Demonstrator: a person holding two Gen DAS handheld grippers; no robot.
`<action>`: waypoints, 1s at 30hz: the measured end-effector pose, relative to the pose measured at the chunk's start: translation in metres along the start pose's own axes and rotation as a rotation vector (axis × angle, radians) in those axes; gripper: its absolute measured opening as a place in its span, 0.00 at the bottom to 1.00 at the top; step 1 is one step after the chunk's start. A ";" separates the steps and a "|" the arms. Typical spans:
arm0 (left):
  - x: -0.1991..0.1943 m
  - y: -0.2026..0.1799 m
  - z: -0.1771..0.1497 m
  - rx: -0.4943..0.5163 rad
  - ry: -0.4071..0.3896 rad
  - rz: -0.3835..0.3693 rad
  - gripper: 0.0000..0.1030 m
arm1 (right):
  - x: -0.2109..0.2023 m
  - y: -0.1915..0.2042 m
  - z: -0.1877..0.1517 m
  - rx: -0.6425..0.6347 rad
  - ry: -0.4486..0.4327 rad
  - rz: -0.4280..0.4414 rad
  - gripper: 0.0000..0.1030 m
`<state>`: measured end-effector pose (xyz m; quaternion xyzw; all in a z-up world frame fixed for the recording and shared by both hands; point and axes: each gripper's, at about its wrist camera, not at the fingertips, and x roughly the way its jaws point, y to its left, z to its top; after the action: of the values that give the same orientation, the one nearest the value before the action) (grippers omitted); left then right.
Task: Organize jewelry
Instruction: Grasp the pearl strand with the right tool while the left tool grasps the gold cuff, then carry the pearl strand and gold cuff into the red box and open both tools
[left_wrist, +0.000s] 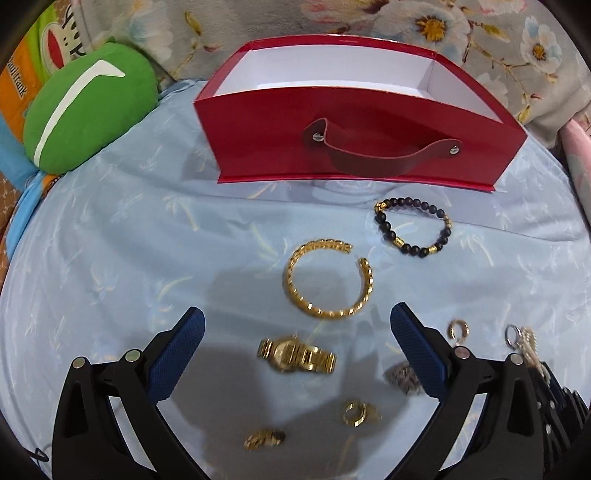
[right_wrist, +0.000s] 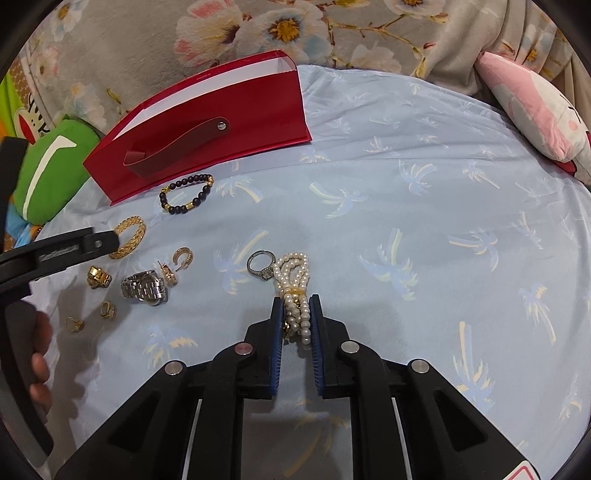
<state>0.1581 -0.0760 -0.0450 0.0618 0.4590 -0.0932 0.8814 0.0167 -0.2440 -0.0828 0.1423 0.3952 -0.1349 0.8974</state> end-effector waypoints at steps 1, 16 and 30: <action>0.005 -0.002 0.002 0.001 0.006 0.005 0.95 | 0.000 0.000 0.000 0.001 0.000 0.000 0.12; 0.019 -0.012 0.001 0.022 -0.005 -0.045 0.51 | 0.001 0.000 0.001 -0.007 -0.001 -0.010 0.12; -0.045 0.003 -0.011 0.003 -0.105 -0.119 0.51 | -0.004 0.001 0.000 -0.006 -0.023 -0.012 0.12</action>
<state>0.1249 -0.0666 -0.0138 0.0307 0.4149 -0.1493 0.8970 0.0146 -0.2421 -0.0801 0.1355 0.3859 -0.1405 0.9016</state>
